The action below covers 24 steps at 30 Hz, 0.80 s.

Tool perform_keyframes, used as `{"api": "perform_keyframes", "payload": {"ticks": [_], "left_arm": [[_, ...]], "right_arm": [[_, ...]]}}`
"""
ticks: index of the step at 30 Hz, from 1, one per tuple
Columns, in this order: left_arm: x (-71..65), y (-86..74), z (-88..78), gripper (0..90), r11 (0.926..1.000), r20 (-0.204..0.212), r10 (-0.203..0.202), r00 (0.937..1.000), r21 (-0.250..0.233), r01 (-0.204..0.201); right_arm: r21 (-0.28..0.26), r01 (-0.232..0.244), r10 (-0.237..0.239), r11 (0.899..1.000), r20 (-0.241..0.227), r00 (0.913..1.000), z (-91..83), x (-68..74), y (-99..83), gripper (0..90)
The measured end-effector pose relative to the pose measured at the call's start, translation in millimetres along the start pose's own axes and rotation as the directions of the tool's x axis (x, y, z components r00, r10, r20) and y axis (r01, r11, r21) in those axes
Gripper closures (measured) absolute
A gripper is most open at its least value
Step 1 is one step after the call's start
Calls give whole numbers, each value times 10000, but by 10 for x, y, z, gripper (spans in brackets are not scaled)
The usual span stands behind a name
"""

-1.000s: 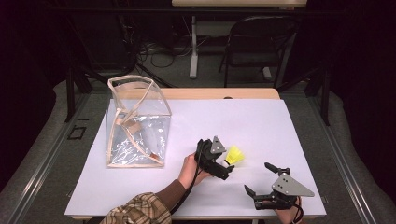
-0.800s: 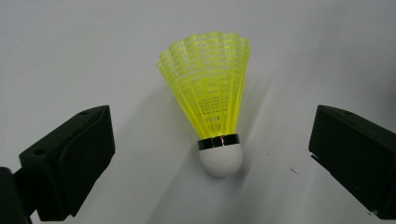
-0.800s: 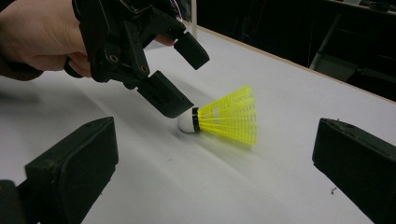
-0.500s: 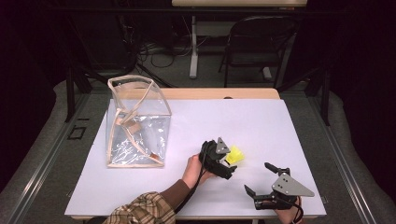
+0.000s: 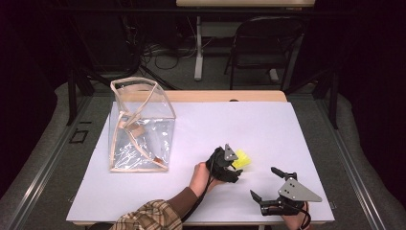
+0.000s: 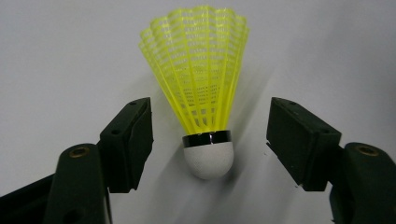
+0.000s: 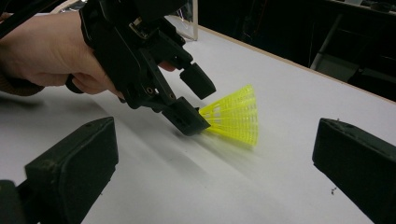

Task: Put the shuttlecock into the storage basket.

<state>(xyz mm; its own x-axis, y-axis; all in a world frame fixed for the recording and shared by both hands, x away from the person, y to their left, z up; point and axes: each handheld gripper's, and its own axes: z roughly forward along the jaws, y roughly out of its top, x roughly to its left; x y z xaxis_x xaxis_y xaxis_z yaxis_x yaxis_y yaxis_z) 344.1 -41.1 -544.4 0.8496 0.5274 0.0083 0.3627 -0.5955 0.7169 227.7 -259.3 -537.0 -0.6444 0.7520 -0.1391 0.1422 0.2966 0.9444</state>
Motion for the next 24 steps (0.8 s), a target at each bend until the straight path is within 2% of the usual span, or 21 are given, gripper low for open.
{"api": "perform_keyframes", "payload": {"ticks": [6,9,24], "left_arm": [[-26,-35,40,444,9994,10,-338,9994,31,338],[-25,-37,45,488,9993,6,-352,9994,79,352],[-3,-75,89,572,9973,200,-705,9973,221,700]], "right_arm": [[-22,57,-57,10000,25,10000,-3,-3,2,0],[-3,62,-62,10000,35,10000,-4,-2,3,0],[51,31,-31,10000,1,10000,2,2,1,0]]}}
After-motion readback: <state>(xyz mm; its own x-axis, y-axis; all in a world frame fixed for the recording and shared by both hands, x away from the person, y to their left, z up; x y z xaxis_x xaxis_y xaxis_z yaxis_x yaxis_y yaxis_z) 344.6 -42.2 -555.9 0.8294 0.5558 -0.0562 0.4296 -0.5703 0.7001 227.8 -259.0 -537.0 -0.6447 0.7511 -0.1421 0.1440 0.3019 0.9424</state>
